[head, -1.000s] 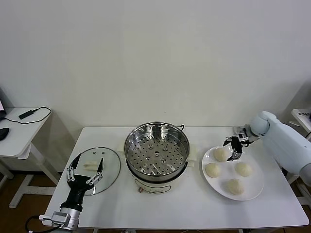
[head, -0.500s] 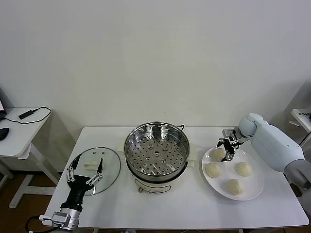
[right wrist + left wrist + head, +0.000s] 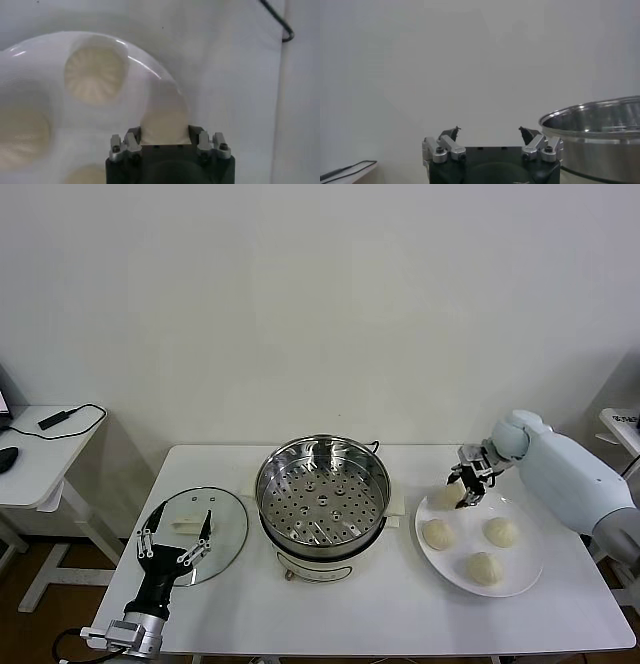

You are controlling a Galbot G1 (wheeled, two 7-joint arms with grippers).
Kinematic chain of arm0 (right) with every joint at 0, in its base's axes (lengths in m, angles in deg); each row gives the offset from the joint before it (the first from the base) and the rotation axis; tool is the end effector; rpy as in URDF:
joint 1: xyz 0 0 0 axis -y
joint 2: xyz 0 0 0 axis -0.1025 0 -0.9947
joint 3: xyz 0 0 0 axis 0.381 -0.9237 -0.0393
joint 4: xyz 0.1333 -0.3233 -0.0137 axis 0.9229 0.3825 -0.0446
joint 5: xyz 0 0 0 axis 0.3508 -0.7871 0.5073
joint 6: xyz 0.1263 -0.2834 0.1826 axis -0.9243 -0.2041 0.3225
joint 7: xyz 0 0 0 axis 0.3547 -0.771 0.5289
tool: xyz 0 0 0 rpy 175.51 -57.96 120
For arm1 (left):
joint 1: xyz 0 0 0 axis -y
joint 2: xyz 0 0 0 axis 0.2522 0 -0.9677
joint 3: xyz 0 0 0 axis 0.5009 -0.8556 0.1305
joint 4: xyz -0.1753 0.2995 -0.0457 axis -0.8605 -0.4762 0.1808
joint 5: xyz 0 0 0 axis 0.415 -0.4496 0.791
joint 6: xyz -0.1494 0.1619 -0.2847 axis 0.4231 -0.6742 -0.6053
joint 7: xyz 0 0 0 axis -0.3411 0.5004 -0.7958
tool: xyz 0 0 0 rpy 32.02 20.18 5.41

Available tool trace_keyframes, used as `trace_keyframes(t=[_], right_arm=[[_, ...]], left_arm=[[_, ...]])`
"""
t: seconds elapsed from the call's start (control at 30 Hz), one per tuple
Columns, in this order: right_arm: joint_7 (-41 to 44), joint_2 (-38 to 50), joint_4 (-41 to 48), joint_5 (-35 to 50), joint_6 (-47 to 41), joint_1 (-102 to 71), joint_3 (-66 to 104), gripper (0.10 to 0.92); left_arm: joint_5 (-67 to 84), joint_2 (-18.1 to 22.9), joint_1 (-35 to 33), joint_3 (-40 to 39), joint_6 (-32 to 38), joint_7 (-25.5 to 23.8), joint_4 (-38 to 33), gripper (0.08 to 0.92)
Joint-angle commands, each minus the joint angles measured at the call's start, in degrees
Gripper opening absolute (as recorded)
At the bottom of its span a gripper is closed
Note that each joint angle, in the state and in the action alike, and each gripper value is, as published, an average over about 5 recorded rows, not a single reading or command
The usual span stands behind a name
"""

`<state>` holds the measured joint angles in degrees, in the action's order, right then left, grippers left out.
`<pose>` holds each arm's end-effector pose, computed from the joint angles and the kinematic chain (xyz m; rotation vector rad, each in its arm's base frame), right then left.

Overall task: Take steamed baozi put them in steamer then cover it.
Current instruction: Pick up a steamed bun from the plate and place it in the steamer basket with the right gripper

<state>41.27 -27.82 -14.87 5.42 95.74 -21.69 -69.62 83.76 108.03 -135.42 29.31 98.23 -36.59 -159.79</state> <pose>0.5913 -0.1900 -0.1902 1.3362 -1.3861 1.4561 0.1833 0.0813 -0.3315 0.1411 3.0036 0.3189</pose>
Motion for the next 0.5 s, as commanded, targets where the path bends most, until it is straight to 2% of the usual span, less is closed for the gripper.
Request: trace_keyframes(t=[0.03, 0.27, 0.5], right_arm=[[4.08, 3.67, -10.62, 2.64, 8.81, 12.11, -5.17, 0.653], [3.73, 1.08, -19.46, 8.89, 15.27, 25.86, -17.56, 0.653], [4.08, -8.32, -22.09, 8.49, 22.95, 31.39, -21.63, 0.644]], left_arm=[[-0.02, 0.01, -0.02, -0.19, -0.24, 0.03, -0.69, 0.823], [-0.09, 0.02, -0.25, -0.20, -0.39, 0.06, -1.05, 0.823], [-0.12, 0.04, -0.38, -0.36, -0.37, 0.17, -1.42, 0.823]])
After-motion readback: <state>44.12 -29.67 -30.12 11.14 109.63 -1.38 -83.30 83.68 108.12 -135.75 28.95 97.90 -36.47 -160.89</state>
